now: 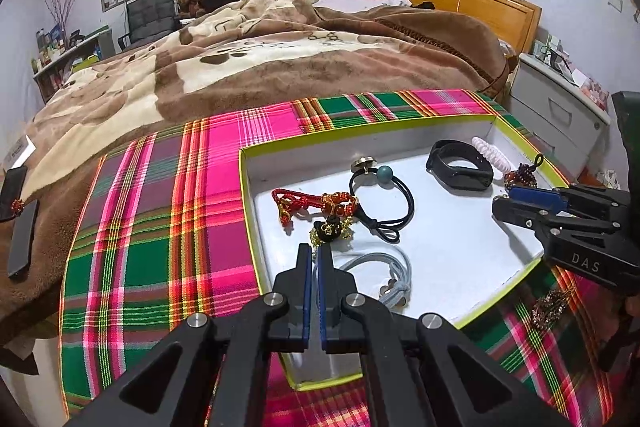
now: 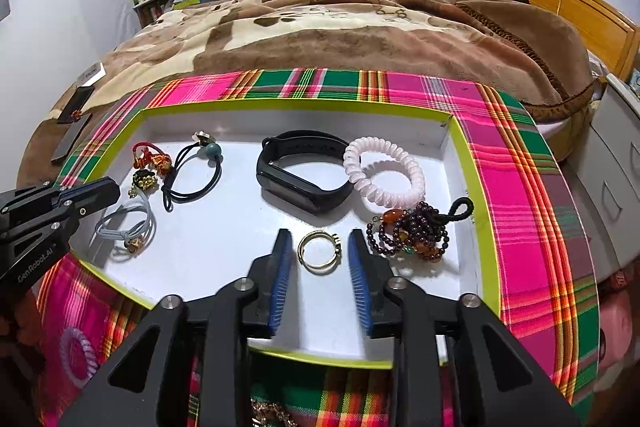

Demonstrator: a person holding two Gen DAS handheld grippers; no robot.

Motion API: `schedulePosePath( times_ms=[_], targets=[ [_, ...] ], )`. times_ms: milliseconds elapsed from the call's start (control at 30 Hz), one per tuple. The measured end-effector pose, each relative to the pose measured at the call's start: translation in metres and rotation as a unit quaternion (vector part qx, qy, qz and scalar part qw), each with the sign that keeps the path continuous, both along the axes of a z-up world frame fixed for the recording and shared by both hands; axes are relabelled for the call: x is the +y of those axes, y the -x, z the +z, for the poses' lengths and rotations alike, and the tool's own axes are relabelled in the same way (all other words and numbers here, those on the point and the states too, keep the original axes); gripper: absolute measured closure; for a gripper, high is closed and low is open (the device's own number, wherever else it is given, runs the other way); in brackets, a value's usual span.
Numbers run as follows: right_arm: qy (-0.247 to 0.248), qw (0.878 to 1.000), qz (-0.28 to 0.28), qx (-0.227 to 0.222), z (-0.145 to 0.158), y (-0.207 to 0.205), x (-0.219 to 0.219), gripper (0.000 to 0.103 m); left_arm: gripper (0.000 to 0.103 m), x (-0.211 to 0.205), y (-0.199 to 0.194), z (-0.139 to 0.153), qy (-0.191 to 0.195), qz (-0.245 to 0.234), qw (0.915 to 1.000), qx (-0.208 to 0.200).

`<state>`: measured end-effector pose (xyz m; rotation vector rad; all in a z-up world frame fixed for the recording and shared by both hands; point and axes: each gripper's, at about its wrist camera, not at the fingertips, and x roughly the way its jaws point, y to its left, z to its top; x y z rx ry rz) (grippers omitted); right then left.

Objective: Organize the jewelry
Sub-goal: 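Open both tools to release the cord bracelet and ring in the box, then withdraw both open tools, moving the left tool toward the lilac coil bracelet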

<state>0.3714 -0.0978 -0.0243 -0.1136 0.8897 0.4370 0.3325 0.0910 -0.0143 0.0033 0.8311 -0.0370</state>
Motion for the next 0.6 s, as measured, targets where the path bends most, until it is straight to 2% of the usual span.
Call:
schedulePosePath(
  times_ms=[33,333,600],
  targets=[
    [-0.002,1.0,0.0,-0.001,0.0,0.0,-0.001,0.066,0.101,0.0,0.0,0.0,-0.001,0.001,1.0,0.0],
    [-0.01,1.0,0.008,-0.018,0.012,0.019,-0.006,0.065,0.1,0.003,0.016,0.013,0.011,0.001,0.9998,-0.017],
    [-0.027,0.998,0.015,-0.052,0.037,0.06,-0.017,0.065,0.1,-0.002,0.062,0.04,0.018,0.007,0.9981,-0.058]
  ],
)
